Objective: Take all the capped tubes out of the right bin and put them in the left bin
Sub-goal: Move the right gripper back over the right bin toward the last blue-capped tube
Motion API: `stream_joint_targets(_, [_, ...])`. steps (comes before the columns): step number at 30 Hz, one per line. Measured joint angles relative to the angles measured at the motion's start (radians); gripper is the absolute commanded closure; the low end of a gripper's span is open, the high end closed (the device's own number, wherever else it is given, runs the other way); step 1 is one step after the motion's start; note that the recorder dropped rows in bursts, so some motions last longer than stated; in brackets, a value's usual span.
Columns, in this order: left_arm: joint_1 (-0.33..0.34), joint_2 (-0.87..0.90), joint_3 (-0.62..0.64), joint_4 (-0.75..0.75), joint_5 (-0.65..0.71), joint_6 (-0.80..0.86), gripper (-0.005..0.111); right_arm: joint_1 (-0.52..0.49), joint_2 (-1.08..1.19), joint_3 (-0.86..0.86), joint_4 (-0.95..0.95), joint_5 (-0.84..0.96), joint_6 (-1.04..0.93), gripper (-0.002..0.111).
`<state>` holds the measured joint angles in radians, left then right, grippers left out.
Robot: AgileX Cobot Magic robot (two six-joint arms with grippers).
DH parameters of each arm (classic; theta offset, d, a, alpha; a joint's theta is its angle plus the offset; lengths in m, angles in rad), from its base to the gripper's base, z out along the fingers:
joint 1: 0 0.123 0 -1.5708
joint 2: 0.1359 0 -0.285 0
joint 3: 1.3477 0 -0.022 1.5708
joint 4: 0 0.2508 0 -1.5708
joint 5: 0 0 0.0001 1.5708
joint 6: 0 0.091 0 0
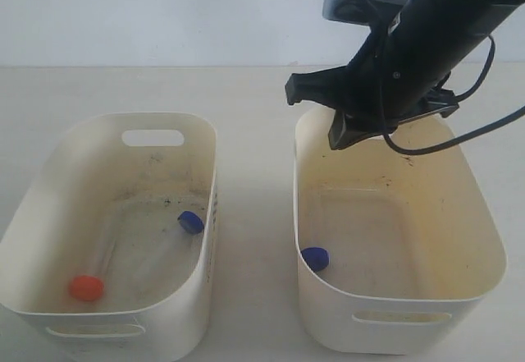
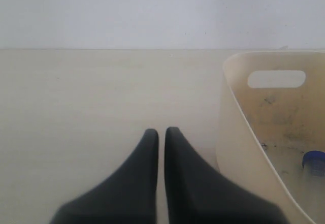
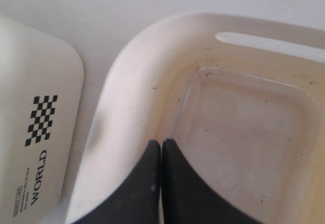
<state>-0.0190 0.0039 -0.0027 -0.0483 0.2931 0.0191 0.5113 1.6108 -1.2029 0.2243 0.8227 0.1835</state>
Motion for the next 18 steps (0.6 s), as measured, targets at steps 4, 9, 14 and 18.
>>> stream_joint_targets(4, [0.000, 0.000, 0.000, 0.000, 0.000, 0.000, 0.103, -0.039, 0.000, 0.000, 0.000, 0.014, 0.004, 0.109])
stream_joint_targets(9, [0.000, 0.000, 0.000, 0.000, 0.000, 0.000, 0.103, -0.047, 0.006, 0.000, 0.004, 0.048, 0.004, 0.109])
stream_joint_targets(14, [0.000, 0.000, 0.000, 0.000, 0.000, 0.000, 0.103, -0.047, 0.048, 0.000, 0.029, 0.073, 0.007, 0.109])
stream_joint_targets(18, [0.000, 0.000, 0.000, 0.000, 0.000, 0.000, 0.103, -0.047, 0.075, 0.000, 0.037, 0.079, 0.030, 0.109])
